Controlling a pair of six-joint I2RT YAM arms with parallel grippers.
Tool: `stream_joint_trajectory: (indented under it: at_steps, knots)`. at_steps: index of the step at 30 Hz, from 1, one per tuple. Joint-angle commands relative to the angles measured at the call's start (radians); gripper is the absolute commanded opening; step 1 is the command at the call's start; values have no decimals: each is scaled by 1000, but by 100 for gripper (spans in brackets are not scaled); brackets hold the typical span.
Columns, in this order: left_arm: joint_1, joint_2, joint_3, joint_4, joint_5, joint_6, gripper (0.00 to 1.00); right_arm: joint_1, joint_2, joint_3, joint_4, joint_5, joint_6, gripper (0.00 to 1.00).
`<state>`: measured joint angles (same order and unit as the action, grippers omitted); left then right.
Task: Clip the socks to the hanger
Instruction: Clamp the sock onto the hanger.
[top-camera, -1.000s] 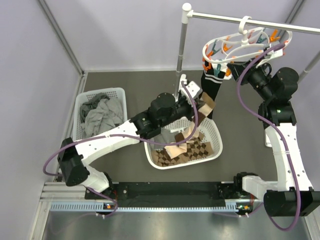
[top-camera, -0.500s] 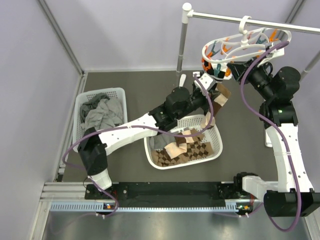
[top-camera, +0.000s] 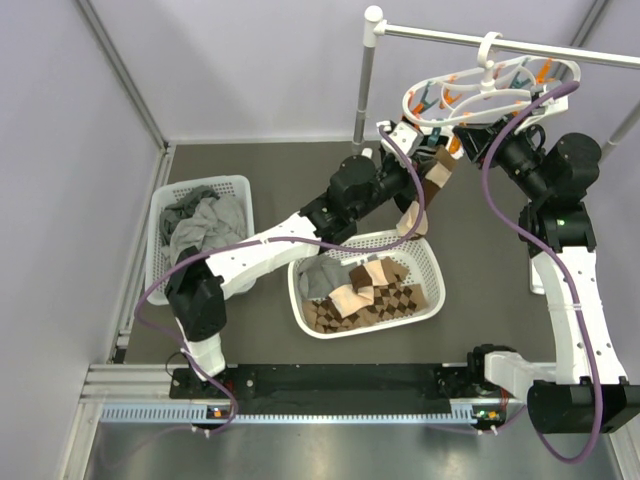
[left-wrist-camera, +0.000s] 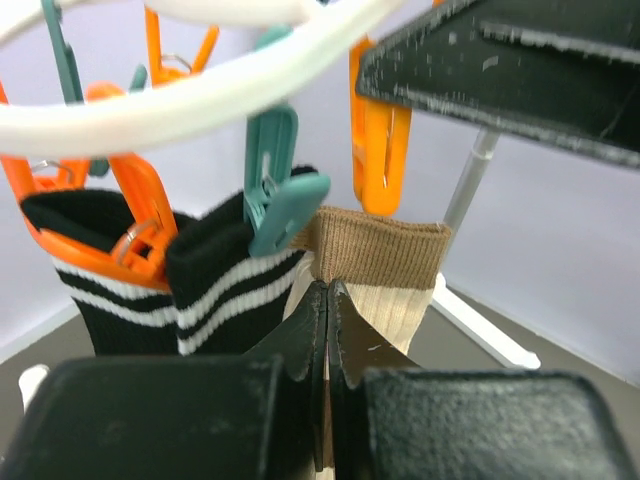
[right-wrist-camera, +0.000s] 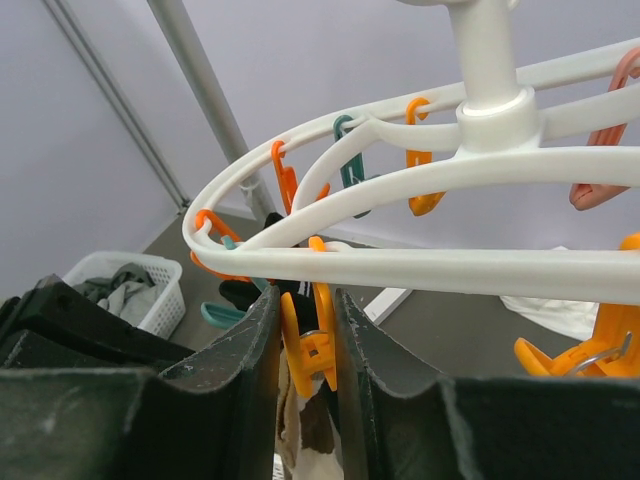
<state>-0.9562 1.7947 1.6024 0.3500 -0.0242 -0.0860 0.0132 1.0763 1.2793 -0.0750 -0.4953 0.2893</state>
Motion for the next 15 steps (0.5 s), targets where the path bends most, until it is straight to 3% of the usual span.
stream_joint_trajectory:
  at_steps: [1,15]
  knots:
    - [8,18,60,83,1,-24,0,16,-16,43,-40,-54,10,1]
    - [8,42,71,72,17,-17,0,16,-18,49,-32,-46,19,1]
